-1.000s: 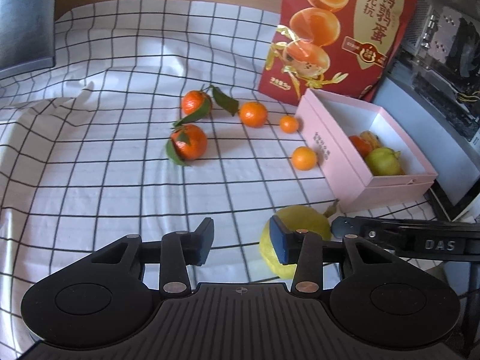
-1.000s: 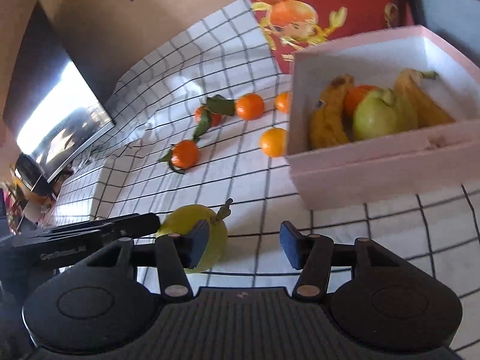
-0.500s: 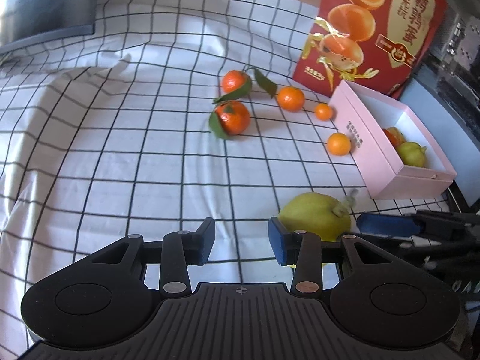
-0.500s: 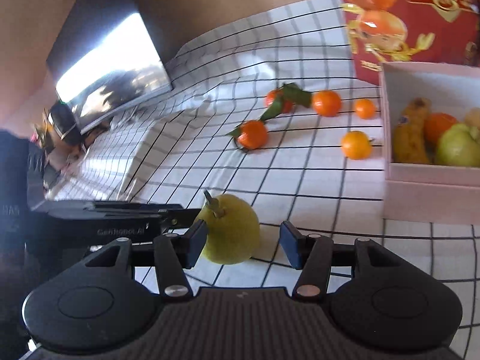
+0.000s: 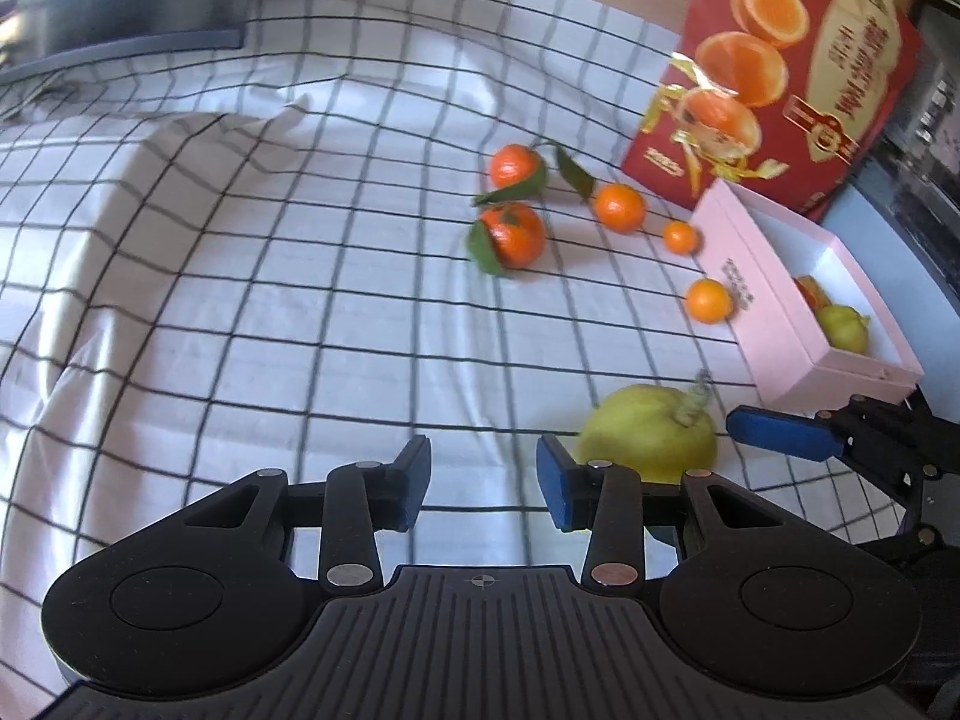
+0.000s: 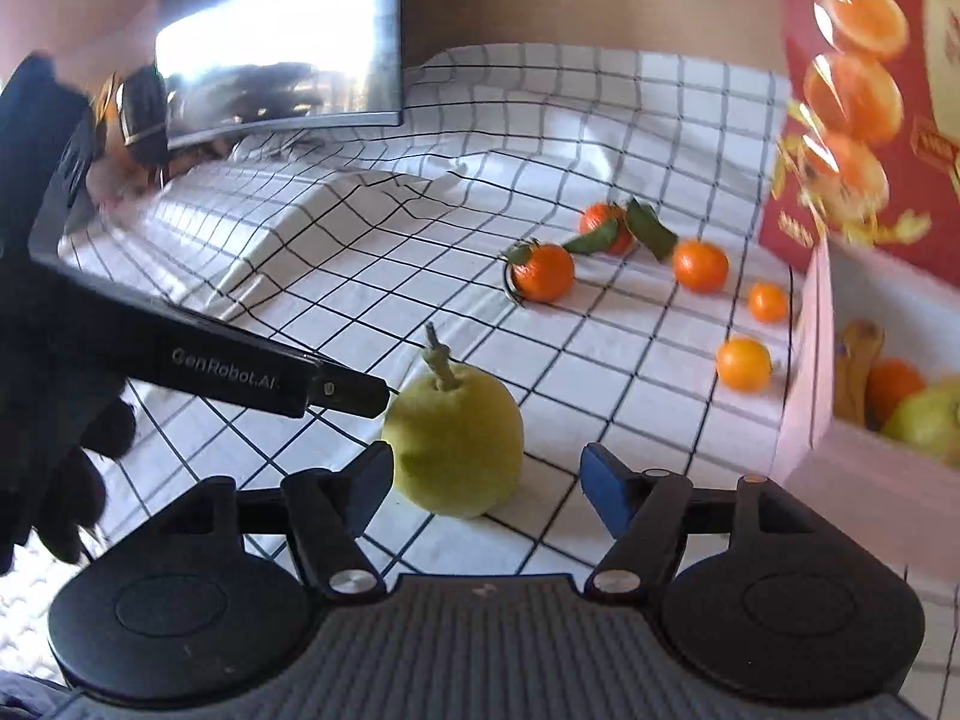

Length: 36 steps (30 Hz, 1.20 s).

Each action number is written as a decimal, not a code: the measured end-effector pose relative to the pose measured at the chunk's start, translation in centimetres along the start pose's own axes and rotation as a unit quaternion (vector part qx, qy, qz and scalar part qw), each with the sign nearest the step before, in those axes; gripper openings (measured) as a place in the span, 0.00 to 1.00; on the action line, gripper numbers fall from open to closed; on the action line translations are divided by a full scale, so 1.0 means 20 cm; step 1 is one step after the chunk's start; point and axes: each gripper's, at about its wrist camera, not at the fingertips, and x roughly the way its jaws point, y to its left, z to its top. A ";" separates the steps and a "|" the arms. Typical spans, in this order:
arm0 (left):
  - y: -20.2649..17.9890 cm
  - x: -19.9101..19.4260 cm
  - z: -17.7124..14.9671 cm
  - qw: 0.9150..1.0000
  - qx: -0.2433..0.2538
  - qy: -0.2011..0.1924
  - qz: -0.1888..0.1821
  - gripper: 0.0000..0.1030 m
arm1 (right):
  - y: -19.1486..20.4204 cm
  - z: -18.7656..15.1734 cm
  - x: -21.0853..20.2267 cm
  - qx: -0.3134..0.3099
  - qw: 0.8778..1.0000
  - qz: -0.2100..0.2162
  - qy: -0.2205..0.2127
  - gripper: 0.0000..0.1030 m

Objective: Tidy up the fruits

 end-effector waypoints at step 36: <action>-0.20 0.57 0.56 0.991 0.131 0.001 0.005 0.49 | -0.32 -0.26 -0.31 0.129 0.985 -0.108 0.028 0.58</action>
